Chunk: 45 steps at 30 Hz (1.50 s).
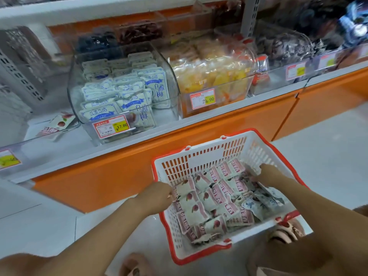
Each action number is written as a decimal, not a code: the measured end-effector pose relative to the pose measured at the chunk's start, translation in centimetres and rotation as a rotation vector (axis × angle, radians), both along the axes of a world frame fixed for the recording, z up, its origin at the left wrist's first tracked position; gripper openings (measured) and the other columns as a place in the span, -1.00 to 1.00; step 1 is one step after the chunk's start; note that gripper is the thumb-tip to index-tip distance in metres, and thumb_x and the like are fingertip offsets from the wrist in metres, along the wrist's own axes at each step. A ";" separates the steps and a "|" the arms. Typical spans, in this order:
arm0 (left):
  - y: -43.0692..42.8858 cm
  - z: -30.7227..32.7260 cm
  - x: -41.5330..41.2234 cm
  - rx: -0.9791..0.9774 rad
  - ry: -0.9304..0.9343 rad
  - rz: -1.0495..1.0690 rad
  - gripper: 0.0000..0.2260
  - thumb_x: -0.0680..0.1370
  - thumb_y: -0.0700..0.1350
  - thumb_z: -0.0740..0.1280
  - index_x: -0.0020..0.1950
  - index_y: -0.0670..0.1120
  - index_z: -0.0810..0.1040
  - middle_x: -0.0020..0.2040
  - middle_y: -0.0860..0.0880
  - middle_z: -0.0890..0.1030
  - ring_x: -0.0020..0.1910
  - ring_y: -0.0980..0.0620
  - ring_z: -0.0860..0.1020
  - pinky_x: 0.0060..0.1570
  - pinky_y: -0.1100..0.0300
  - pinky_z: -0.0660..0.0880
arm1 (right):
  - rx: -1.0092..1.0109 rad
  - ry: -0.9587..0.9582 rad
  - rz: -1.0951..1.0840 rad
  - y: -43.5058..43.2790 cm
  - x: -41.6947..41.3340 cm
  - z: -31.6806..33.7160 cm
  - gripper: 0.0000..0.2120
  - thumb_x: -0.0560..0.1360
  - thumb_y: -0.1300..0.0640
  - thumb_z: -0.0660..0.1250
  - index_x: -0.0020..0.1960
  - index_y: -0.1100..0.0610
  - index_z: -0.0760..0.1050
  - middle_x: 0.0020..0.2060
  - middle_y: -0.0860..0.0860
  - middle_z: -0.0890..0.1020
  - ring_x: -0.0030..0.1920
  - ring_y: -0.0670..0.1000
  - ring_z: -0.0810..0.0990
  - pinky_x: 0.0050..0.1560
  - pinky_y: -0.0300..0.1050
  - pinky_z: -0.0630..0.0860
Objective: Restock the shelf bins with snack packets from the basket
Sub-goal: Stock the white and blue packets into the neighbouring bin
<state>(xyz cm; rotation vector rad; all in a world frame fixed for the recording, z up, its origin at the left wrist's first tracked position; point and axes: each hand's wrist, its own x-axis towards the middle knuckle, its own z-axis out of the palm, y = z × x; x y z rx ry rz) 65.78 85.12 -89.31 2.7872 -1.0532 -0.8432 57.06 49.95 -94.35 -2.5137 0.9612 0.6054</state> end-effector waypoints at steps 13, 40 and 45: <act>0.5 -1.3 0.4 0.104 0.065 0.006 -0.88 0.58 -0.02 0.19 -0.11 -0.02 0.34 -0.12 -0.01 0.39 -0.16 0.01 0.44 -0.13 0.10 0.43 | 0.009 -0.204 -0.056 1.3 -0.7 -5.5 -0.60 0.63 0.02 0.13 0.41 0.17 0.30 0.16 0.22 0.57 0.05 0.20 0.57 -0.05 -0.06 0.48; -2.1 9.6 0.5 -1.170 1.236 1.117 -0.71 0.45 -0.04 0.37 0.05 -0.21 0.60 -0.10 -0.20 0.66 -0.20 -0.06 0.66 -0.12 0.11 0.62 | 0.364 -1.174 0.794 14.6 4.1 13.8 -0.87 0.35 0.19 0.51 -0.09 0.13 0.71 -0.13 -0.06 0.71 -0.05 -0.19 0.65 0.04 -0.28 0.56; -1.8 11.3 1.0 -1.154 1.065 0.994 -0.66 0.32 -0.08 0.43 0.05 -0.18 0.61 -0.13 -0.15 0.68 -0.22 -0.01 0.64 -0.07 0.11 0.59 | 0.310 -1.267 0.941 15.6 4.0 15.9 -0.84 0.33 0.08 0.51 -0.13 0.13 0.71 -0.10 -0.06 0.71 0.06 -0.15 0.63 0.12 -0.25 0.53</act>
